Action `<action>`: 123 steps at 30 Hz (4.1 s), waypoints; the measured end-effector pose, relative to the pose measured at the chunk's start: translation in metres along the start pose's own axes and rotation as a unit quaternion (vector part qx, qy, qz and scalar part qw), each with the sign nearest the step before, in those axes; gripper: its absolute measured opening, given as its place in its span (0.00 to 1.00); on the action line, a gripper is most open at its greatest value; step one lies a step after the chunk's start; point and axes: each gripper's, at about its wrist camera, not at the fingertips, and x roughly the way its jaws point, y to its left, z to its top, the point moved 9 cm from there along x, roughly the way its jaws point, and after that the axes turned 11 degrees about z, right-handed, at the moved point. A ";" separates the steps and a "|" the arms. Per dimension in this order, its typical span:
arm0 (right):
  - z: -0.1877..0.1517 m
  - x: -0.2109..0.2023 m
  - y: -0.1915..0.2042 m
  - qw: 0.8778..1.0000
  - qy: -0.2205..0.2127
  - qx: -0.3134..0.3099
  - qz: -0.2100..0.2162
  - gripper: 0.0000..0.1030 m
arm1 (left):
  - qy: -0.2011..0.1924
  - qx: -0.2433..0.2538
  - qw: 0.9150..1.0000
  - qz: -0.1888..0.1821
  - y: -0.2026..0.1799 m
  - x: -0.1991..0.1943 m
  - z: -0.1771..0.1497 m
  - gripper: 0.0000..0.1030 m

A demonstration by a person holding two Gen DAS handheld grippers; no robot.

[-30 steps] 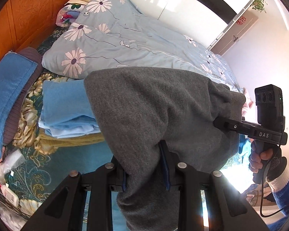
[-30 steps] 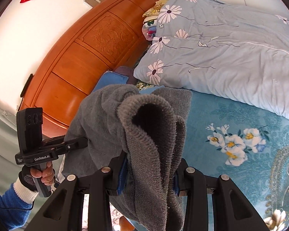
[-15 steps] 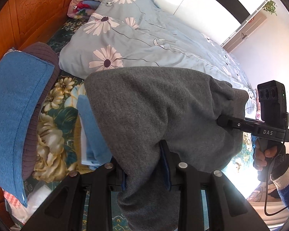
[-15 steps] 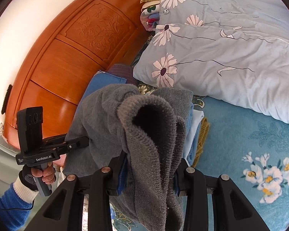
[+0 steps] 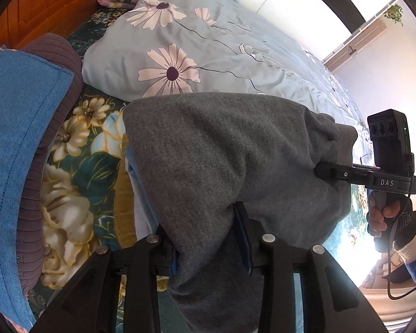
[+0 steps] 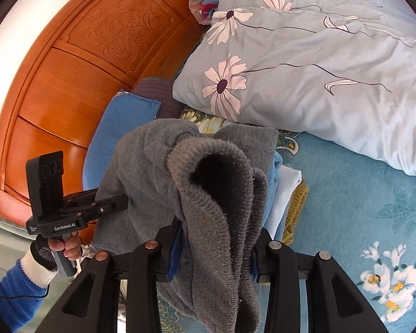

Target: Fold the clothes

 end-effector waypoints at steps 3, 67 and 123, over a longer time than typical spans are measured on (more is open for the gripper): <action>0.000 0.007 -0.008 1.000 0.002 0.002 -0.001 0.41 | -0.002 -0.002 1.000 -0.001 0.006 0.010 -0.002 0.43; -0.034 -0.024 0.030 0.991 -0.014 -0.082 -0.107 0.21 | -0.052 -0.031 0.993 0.099 -0.022 -0.029 -0.048 0.32; -0.230 -0.144 0.094 0.978 -0.035 -0.136 -0.153 1.00 | -0.082 -0.131 0.970 0.186 -0.138 -0.129 -0.241 0.88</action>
